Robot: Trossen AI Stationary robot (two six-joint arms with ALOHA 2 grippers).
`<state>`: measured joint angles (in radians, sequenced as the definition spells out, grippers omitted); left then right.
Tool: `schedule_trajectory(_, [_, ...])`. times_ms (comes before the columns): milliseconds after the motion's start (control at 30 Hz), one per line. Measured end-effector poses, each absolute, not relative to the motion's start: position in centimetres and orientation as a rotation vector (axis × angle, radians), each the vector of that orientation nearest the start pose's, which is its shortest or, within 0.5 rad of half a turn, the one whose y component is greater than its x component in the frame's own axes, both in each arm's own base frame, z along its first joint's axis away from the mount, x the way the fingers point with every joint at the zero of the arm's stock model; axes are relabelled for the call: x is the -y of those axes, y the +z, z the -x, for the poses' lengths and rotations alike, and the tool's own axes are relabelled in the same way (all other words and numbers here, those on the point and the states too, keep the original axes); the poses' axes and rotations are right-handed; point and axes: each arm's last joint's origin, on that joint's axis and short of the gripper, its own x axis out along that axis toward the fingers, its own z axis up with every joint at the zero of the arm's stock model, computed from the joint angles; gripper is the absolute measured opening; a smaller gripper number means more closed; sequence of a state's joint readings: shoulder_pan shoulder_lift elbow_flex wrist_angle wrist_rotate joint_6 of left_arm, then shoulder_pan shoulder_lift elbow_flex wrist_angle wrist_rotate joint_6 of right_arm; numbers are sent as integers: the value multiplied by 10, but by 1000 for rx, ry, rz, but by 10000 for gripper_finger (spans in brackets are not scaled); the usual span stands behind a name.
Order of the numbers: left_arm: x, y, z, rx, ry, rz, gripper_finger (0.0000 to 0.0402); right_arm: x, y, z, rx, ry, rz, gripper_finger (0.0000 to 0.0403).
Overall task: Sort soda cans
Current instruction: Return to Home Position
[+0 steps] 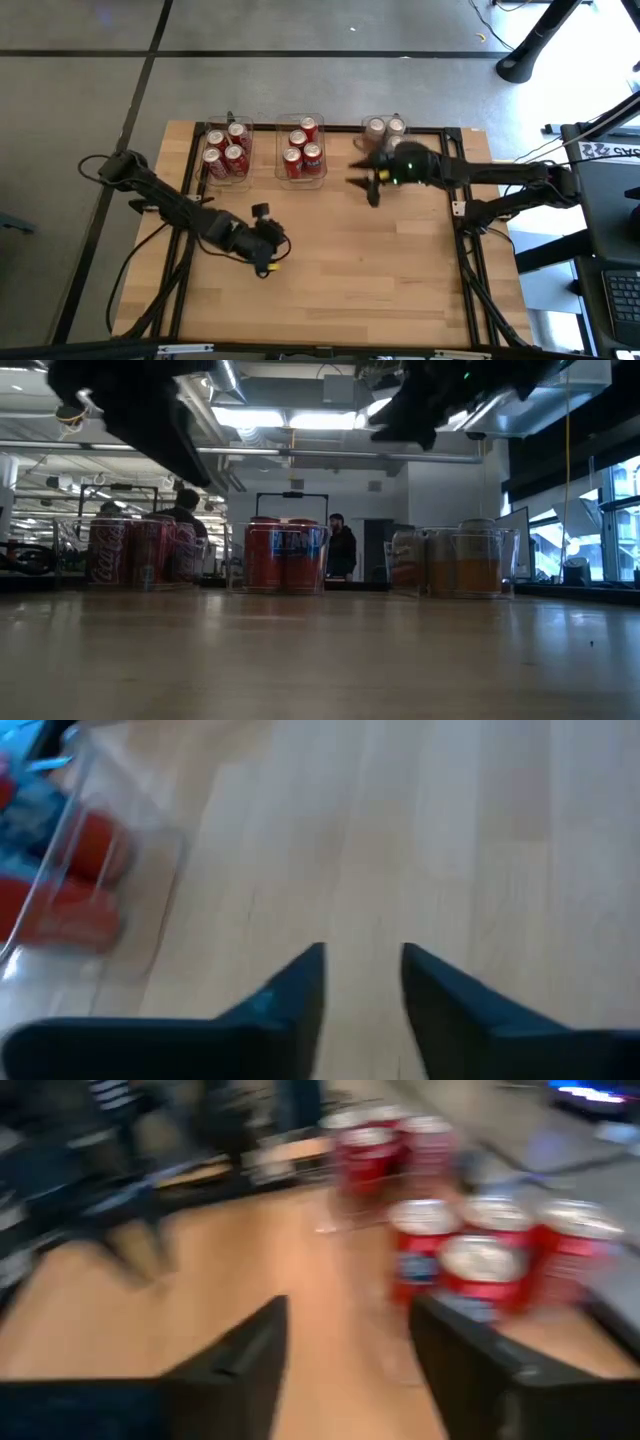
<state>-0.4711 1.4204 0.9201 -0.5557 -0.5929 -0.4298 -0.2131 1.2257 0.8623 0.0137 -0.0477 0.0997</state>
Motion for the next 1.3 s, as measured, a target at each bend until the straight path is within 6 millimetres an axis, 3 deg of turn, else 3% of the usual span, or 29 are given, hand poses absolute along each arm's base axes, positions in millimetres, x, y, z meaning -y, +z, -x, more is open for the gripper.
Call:
schedule_trajectory(167, [84,211,-258,-853,215,-140,18,18,285,-266,-395,74,-71,82])
schedule_trajectory(233, [73,205,-258,-833,201,-120,9,6,278,-265,-413,177,-52,30])
schedule_trajectory(300, [64,201,-255,-787,180,-96,15,-5,270,-263,-420,269,-52,10])
schedule_trajectory(467, [50,198,-242,-619,93,-38,3,-19,253,-257,-397,357,-75,32])
schedule_trajectory(667, [42,200,-219,-460,67,-46,3,-20,237,-239,-313,337,-66,13])
schedule_trajectory(967, [34,200,-182,-227,48,-61,1,-13,213,-191,-198,192,-67,11])
schedule_trajectory(1300, [25,197,-150,-93,93,-43,1,-11,200,-147,-43,182,-50,10])
